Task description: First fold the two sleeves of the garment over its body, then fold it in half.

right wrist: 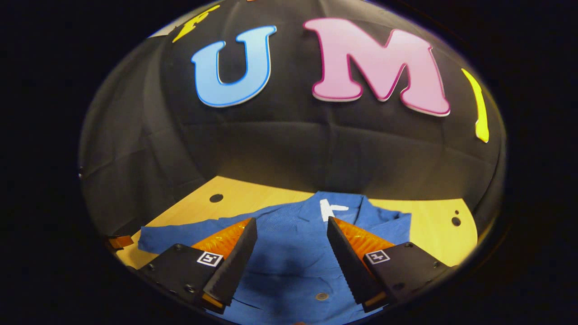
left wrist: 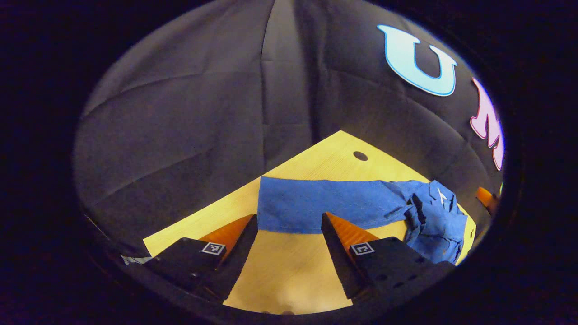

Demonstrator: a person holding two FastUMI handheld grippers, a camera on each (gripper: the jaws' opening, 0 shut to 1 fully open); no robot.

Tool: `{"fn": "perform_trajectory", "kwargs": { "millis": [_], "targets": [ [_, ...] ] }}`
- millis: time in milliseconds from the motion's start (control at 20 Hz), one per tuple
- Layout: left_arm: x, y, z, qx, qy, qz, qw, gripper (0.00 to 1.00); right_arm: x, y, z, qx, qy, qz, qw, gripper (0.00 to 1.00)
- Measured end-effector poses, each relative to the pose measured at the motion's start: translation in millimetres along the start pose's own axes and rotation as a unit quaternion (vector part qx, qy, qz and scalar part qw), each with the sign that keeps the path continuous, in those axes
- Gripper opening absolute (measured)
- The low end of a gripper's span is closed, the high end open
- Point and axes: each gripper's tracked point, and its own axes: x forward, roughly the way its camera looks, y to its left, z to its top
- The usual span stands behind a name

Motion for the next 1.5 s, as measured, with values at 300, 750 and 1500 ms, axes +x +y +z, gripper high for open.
{"fn": "perform_trajectory", "kwargs": {
  "millis": [300, 750, 1500],
  "targets": [
    [44.2, 1.0, -3.1, 0.006, 0.074, 0.010, 0.997, 0.84, -76.1, -68.2, -14.9, -0.018, -0.068, -0.034, 0.997, 0.98],
    [66.8, -51.6, 26.7, 0.062, 0.121, 0.026, 0.990, 0.60, -133.4, -127.5, -39.7, -0.019, -0.079, -0.082, 0.993, 0.98],
    [18.7, -164.4, 106.5, 0.087, -0.024, -0.063, 0.994, 0.00, -141.7, -180.3, -66.7, -0.018, -0.047, -0.125, 0.991, 0.98]
  ]
}}
